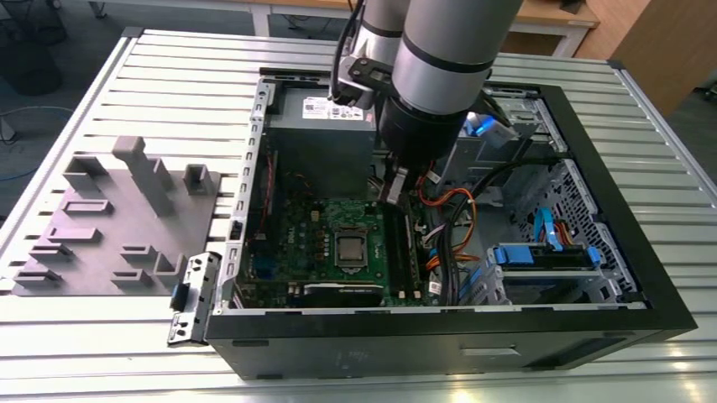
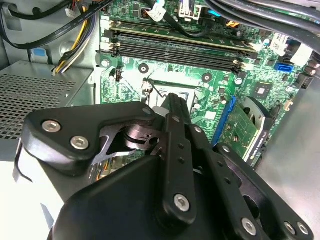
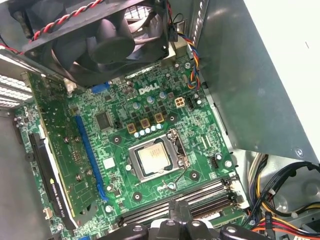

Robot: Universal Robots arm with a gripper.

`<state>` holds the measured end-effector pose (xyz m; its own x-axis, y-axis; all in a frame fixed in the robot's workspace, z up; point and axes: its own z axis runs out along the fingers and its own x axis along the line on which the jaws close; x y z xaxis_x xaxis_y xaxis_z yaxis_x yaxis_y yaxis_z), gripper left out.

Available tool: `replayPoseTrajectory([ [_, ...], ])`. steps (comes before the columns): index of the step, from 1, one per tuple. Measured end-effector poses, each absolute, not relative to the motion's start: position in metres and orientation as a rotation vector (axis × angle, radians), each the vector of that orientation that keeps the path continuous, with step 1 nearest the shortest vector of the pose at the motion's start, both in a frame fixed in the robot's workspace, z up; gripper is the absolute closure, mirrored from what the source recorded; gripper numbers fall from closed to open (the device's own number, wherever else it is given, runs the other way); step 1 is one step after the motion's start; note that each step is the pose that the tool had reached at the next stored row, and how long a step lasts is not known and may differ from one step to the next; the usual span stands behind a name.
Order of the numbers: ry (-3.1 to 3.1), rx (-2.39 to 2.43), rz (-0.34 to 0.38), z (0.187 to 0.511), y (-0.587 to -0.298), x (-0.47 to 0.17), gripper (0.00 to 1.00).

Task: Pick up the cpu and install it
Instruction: 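Install the first cpu locking lever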

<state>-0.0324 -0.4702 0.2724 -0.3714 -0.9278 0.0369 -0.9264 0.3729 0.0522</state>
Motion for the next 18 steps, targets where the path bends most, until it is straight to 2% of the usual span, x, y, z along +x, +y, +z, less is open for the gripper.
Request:
replayPoseTrajectory([
  [18,-2.553,1.726,-0.030,0.261,-0.467,-0.039,0.89],
])
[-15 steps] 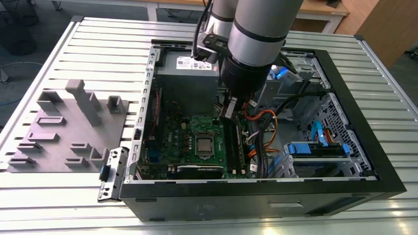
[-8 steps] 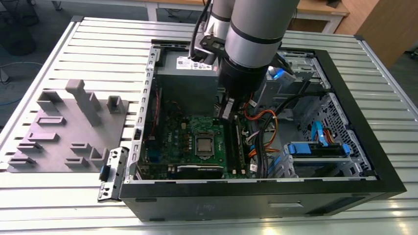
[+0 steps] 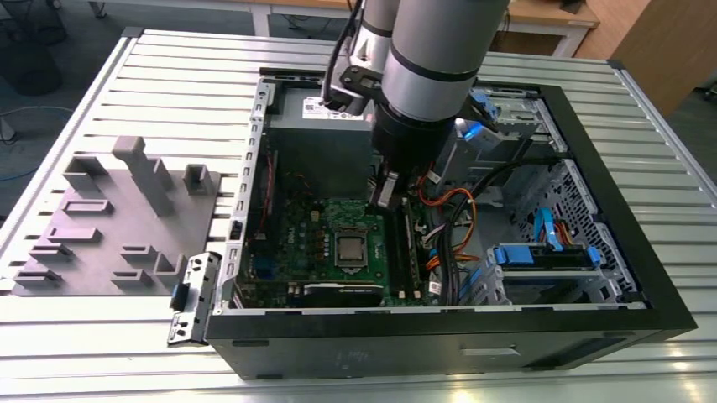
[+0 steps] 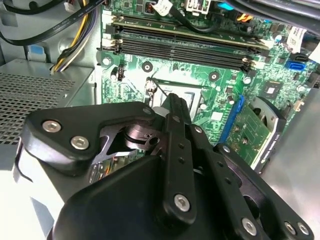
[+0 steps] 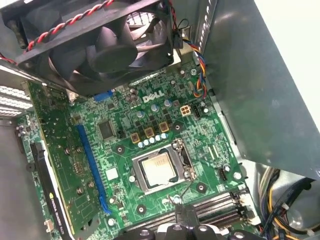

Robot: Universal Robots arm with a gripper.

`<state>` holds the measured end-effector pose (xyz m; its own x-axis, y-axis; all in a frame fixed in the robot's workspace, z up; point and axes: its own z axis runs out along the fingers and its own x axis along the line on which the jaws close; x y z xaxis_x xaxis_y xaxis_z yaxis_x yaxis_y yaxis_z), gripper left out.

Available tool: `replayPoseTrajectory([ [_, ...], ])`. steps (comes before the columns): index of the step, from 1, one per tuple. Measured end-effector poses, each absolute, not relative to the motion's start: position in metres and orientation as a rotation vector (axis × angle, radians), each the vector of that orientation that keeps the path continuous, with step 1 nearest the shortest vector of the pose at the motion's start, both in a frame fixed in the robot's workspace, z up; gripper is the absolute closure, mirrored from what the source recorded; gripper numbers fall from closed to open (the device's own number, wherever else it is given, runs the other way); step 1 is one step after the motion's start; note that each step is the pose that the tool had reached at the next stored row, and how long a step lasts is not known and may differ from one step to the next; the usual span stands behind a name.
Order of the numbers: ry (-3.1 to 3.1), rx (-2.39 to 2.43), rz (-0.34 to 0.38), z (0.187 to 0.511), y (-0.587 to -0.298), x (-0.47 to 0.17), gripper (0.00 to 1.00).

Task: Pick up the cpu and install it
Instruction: 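Install the first cpu locking lever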

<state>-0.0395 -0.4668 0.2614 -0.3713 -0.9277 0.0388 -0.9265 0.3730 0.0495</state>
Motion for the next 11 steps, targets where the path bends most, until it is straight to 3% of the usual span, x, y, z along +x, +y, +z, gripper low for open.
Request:
replayPoseTrajectory([
  [11,-2.553,1.726,-0.028,0.2527,-0.4664,-0.0419,0.89],
])
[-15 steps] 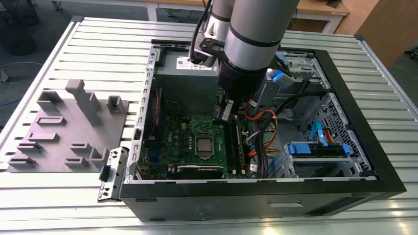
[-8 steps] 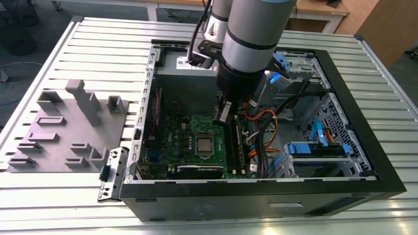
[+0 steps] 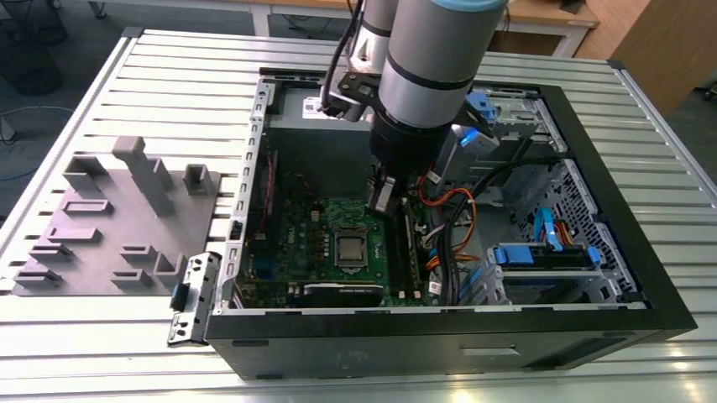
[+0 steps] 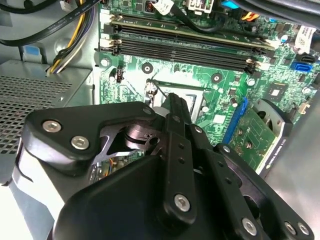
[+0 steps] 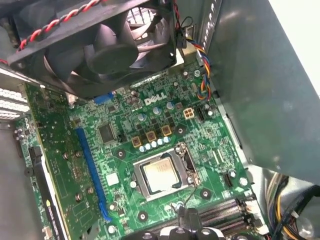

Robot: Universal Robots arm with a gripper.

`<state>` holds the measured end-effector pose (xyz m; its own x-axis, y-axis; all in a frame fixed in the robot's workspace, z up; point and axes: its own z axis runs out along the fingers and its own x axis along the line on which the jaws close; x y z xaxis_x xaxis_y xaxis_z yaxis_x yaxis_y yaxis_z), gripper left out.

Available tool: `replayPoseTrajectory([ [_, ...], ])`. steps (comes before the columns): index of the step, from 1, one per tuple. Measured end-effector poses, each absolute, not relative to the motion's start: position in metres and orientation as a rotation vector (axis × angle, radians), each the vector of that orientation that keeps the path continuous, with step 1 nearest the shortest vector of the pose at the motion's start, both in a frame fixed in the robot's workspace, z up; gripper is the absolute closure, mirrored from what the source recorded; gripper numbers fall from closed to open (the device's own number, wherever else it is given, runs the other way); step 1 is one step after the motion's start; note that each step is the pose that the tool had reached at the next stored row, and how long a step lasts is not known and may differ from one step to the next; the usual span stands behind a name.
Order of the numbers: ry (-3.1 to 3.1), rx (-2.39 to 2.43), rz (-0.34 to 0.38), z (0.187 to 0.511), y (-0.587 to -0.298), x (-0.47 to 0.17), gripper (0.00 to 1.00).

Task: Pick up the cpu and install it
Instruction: 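Install the first cpu locking lever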

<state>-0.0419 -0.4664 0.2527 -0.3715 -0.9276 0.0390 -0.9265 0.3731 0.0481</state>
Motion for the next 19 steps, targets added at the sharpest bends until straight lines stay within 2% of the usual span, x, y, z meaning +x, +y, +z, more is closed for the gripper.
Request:
replayPoseTrajectory([
  [14,-2.552,1.725,-0.023,0.245,-0.469,-0.043,0.89],
  [19,-2.552,1.725,-0.023,0.243,-0.480,-0.044,0.89],
])
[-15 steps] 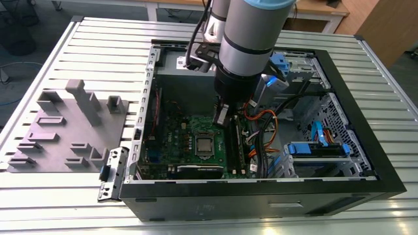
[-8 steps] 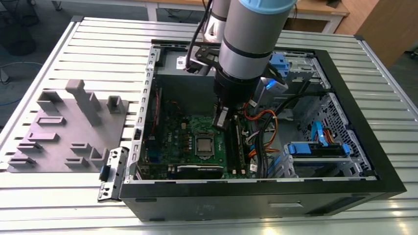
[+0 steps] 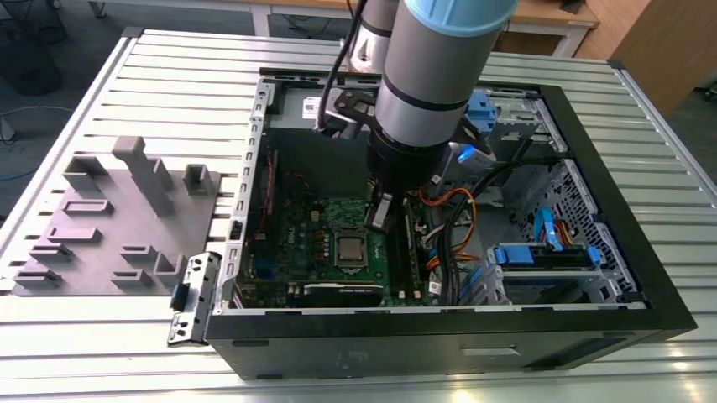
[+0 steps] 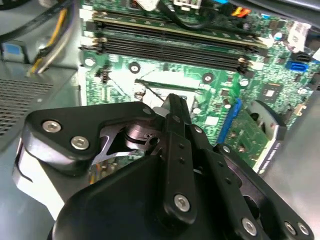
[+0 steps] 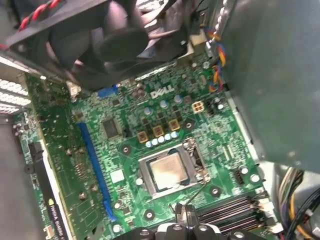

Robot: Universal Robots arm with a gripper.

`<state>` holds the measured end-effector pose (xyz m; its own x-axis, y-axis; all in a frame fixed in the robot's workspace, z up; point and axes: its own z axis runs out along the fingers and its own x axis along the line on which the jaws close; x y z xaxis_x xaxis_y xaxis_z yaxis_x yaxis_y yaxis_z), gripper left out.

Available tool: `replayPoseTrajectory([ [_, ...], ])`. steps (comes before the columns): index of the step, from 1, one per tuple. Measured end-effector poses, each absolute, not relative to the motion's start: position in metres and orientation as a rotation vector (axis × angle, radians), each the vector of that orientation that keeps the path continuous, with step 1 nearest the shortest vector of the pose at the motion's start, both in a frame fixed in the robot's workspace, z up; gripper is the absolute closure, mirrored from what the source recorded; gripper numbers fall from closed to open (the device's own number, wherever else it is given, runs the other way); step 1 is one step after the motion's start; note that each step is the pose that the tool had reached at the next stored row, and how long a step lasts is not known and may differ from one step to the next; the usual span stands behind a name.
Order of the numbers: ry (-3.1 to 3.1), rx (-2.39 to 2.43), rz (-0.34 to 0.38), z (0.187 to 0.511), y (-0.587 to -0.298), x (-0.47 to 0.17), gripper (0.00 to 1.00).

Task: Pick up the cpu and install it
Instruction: 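Install the first cpu locking lever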

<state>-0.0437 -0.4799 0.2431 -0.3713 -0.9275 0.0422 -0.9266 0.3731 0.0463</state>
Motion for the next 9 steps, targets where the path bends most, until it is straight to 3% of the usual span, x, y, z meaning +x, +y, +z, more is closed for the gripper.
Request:
replayPoseTrajectory([
  [9,-2.550,1.724,-0.016,0.2346,-0.4829,-0.0438,0.89],
])
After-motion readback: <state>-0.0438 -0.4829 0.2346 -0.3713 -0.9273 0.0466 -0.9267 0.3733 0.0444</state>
